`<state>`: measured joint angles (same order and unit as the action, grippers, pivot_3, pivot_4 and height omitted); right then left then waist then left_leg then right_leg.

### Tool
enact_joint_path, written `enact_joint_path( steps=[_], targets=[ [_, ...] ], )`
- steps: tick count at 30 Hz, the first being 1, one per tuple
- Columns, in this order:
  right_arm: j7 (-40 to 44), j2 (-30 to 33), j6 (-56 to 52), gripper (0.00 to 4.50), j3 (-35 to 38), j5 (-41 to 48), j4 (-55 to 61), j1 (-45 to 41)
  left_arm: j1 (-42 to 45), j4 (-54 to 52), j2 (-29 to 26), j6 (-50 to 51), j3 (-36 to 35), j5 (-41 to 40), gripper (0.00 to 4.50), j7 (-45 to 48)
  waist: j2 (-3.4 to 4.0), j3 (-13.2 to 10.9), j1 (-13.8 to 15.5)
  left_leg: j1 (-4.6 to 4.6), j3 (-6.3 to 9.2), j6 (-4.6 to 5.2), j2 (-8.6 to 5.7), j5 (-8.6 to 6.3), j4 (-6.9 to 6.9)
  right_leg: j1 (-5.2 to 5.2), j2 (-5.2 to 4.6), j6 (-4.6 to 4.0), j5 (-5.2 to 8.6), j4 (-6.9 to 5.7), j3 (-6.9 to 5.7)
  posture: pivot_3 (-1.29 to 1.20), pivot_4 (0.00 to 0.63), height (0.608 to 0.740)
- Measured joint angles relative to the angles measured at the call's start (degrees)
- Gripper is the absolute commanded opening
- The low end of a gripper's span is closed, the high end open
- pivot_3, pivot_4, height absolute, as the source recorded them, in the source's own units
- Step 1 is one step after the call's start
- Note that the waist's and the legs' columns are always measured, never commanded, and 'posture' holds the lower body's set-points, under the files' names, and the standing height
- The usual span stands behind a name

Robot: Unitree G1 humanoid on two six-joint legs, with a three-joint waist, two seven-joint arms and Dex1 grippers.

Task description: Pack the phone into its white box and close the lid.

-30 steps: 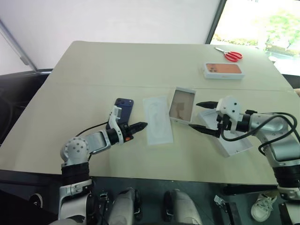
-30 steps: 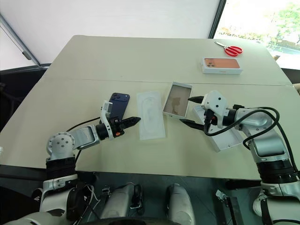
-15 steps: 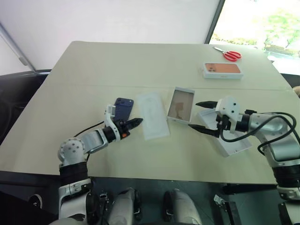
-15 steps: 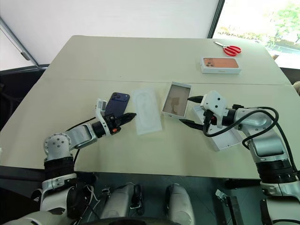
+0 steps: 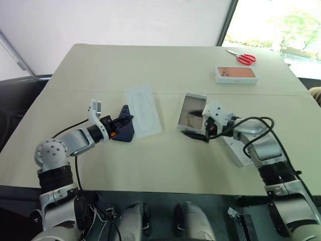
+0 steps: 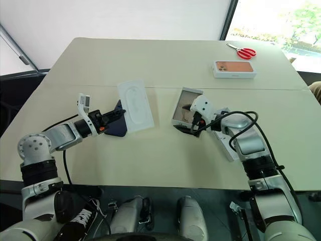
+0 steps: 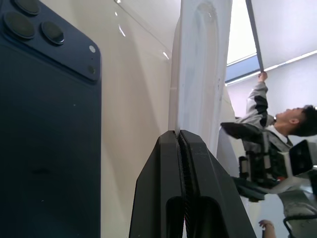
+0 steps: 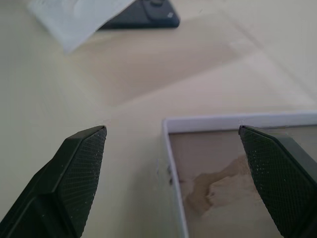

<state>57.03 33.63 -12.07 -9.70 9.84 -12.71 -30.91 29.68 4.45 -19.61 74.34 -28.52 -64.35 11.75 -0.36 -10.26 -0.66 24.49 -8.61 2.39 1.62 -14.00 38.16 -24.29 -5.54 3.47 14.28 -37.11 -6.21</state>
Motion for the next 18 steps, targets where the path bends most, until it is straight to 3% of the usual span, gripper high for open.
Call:
enact_joint_path(
  steps=[4,8,10,14,15,18],
  targets=[
    [1.45,-0.02,1.17,2.65,-1.21,-1.47,-3.52,-0.18,-0.77,-1.51,1.04,0.01,-0.42,-1.75,0.00,-1.63,0.00,0.00,-0.13,-0.01,0.00,-0.01,0.01,0.00,0.00,0.00,0.01,0.00,0.00,-0.01,0.00,0.00,0.150,0.738],
    [1.65,-0.28,2.92,2.65,-2.22,-3.40,-6.42,-1.51,-2.47,-3.54,1.86,-0.01,-0.50,-3.37,0.00,-3.61,0.00,0.00,-0.13,-0.02,0.00,-0.03,0.02,0.02,0.00,0.01,0.02,0.00,0.00,-0.03,0.00,0.00,0.150,0.738],
    [1.95,-0.76,2.85,2.20,-2.15,-3.35,-6.84,-1.68,-2.90,-4.13,1.86,-0.04,-0.50,-3.92,0.00,-4.34,0.00,0.00,-0.11,-0.02,0.00,-0.03,0.01,0.02,0.00,0.01,0.02,0.00,0.00,-0.02,0.00,0.00,0.150,0.738],
    [2.50,-0.94,3.51,0.27,-2.12,-3.41,-7.33,-1.82,-3.00,-4.48,1.86,-0.93,-0.47,-4.46,0.00,-4.85,0.00,0.00,-0.07,-0.02,0.00,-0.03,0.00,0.01,0.00,0.01,0.01,0.00,0.00,-0.02,0.00,0.00,0.150,0.738],
    [2.55,-0.94,3.66,0.05,-2.08,-3.41,-7.36,-1.83,-2.99,-4.47,1.85,-1.20,-0.46,-4.46,0.00,-4.89,0.00,0.00,-0.09,-0.02,0.00,-0.03,0.01,0.01,0.00,0.01,0.01,0.00,0.00,-0.02,0.00,0.00,0.150,0.738],
    [3.08,-0.96,3.75,0.05,-2.08,-3.37,-7.37,-1.82,-2.96,-4.11,1.70,-1.47,-0.28,-4.47,0.00,-4.92,0.00,0.00,-0.12,-0.02,0.00,-0.03,0.01,0.01,0.00,0.01,0.02,0.00,0.00,-0.02,0.00,0.00,0.150,0.738]
  ],
)
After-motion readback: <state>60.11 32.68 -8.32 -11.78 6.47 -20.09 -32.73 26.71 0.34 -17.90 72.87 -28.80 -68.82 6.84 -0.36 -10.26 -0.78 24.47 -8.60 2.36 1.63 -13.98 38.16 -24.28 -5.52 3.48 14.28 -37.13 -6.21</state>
